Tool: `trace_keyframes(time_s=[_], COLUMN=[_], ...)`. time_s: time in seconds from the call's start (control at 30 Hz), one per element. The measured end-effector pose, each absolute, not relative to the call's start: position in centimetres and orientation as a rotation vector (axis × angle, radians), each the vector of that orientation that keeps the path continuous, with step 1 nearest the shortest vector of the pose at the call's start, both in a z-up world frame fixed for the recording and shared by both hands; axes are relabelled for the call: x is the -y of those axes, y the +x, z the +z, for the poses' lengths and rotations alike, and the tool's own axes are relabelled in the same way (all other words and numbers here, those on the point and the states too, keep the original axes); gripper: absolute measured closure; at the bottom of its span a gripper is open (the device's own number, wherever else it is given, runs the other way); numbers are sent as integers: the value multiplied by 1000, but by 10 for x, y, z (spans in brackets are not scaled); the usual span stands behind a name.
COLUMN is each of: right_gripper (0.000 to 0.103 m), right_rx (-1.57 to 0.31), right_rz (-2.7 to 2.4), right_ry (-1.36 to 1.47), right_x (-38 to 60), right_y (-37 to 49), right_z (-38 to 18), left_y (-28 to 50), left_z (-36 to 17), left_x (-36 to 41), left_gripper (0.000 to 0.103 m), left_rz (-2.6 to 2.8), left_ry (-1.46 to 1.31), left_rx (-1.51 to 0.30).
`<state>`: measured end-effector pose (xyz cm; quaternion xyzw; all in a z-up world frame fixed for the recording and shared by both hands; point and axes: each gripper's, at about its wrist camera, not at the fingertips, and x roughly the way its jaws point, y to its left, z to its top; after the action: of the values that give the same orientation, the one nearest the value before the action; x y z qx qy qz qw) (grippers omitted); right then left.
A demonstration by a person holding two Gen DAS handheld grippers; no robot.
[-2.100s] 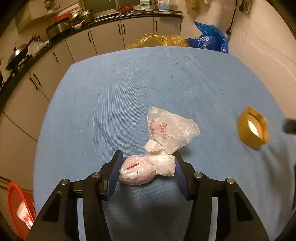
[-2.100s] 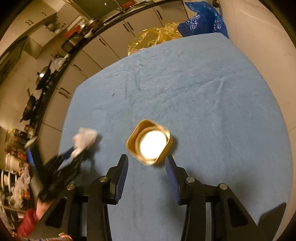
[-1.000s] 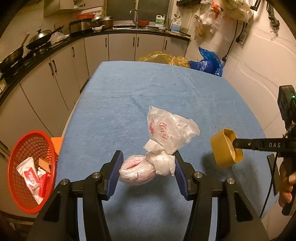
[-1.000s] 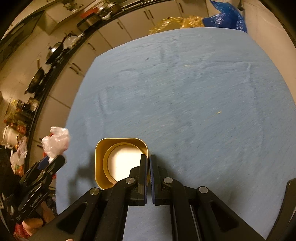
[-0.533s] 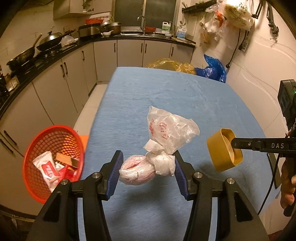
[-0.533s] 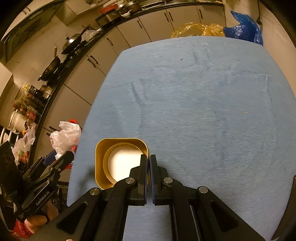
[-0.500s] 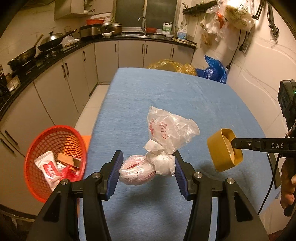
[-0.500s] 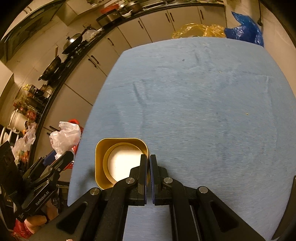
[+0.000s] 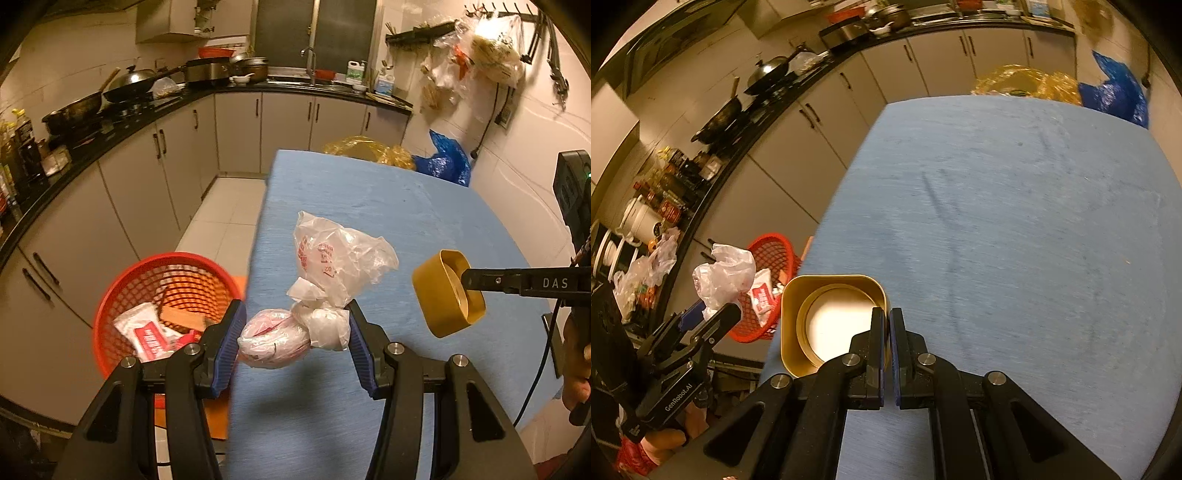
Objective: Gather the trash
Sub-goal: 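Lift the bag and gold container in both tools toward the red basket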
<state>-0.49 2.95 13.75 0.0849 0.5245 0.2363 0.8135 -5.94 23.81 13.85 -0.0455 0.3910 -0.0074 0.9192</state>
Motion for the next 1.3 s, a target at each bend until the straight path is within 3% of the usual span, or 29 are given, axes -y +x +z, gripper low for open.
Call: trace_keyframes(time_s=[0.6, 1.3], right_gripper=[100, 100], right_rx=[-1089, -1079], right_rz=[613, 697], right_ry=[122, 67], right_x=[-127, -203], right_y=[-2, 17], right_z=[154, 162], left_y=[-82, -81], left_z=[145, 130], left_x=[-330, -380], left_gripper=[50, 50], left_rz=[97, 174], left_ry=[-134, -192], left_rx=[-777, -805])
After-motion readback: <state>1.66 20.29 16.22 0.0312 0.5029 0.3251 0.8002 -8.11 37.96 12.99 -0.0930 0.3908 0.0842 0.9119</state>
